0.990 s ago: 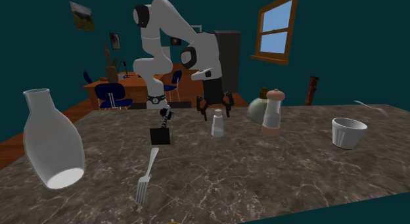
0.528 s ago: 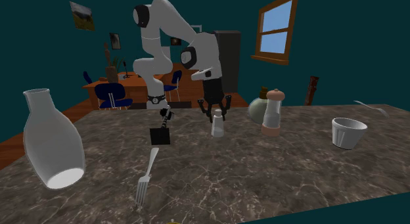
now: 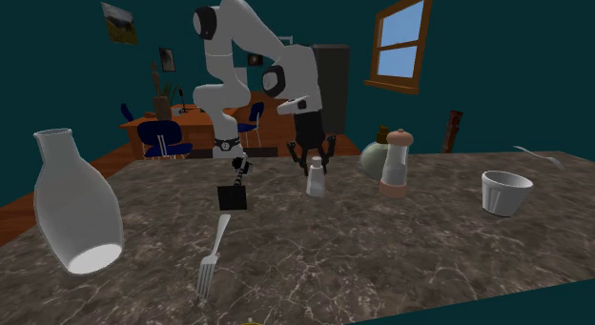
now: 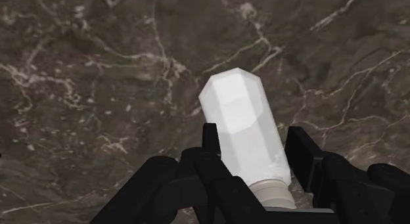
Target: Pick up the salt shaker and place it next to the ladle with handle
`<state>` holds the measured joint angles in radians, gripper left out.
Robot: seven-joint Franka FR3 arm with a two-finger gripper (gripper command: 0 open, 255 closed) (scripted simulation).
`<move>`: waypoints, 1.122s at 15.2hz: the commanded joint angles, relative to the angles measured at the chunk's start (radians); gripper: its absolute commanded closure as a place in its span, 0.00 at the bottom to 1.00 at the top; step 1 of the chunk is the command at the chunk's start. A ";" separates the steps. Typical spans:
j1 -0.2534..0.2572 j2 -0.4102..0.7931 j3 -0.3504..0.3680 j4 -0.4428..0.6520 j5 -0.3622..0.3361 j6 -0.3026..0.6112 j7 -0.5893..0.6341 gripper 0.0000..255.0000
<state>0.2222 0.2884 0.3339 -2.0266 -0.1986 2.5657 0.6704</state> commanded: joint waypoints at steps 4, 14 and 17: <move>-0.008 -0.037 0.012 0.019 0.027 -0.054 -0.019 1.00; -0.020 -0.104 0.028 0.075 0.074 -0.171 -0.053 1.00; -0.022 -0.120 0.031 0.096 0.086 -0.208 -0.062 1.00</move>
<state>0.2008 0.1716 0.3636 -1.9413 -0.1163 2.3726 0.6116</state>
